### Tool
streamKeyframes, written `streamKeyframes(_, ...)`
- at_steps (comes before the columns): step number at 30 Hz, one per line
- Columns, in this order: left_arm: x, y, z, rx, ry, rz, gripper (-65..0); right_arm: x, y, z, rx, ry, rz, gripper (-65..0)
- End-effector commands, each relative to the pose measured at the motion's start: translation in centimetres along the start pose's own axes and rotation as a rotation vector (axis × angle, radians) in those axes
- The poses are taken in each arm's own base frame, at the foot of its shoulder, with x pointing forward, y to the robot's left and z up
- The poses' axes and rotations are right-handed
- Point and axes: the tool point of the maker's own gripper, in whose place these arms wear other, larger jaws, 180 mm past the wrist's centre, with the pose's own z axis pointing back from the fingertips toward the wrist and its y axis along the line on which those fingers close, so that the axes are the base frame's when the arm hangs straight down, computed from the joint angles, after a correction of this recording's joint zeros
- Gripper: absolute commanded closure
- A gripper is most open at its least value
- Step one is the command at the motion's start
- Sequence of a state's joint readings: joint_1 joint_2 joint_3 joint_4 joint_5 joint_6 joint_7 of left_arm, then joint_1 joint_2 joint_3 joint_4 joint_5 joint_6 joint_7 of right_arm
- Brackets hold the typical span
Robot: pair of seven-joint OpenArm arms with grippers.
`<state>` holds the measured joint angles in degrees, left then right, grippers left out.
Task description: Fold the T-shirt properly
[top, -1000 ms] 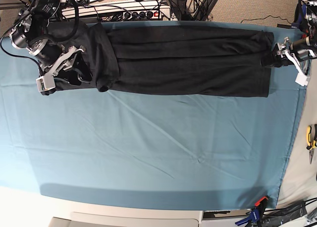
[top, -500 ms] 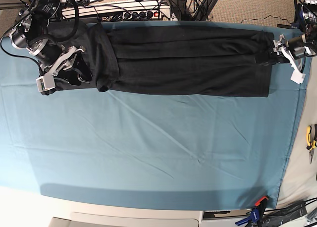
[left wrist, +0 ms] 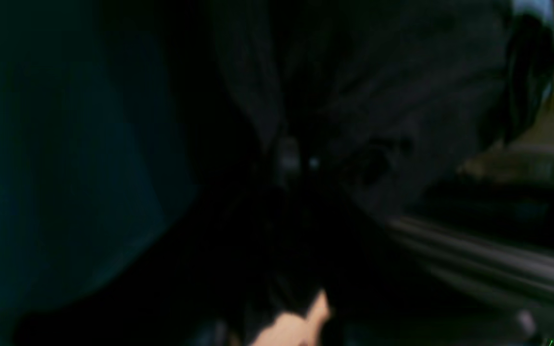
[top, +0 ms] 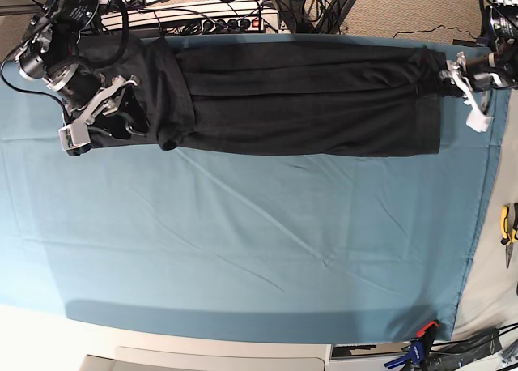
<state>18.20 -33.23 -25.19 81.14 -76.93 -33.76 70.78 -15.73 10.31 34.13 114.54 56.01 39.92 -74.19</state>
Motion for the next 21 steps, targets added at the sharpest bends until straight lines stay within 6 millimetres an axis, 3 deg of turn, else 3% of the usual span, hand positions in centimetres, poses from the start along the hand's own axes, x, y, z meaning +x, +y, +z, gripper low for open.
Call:
streamKeyframes(1, 1.5, -1.1, 0.7, -0.027, -0.031, -0.055, 0.0, 1.5, -0.2, 0.4, -0.012, -0.052, 0.026, -26.8)
streamKeyframes(11, 4.2, -7.4, 1.0, -0.053, -0.058, -0.34, 0.0, 1.1, -3.4, 1.5, -0.167, -0.033, 0.057, -26.9)
streamKeyframes(17, 3.6, -10.6, 0.2, -0.096, -0.099, -0.391, 0.0, 0.8, -8.3, 4.7, -0.408, -0.029, 0.037, -26.9)
streamKeyframes(21, 2.6, -12.8, -1.4, -0.148, -0.099, -0.404, 0.0, 0.8, -10.8, 7.2, -0.536, -0.048, -0.006, -26.9)
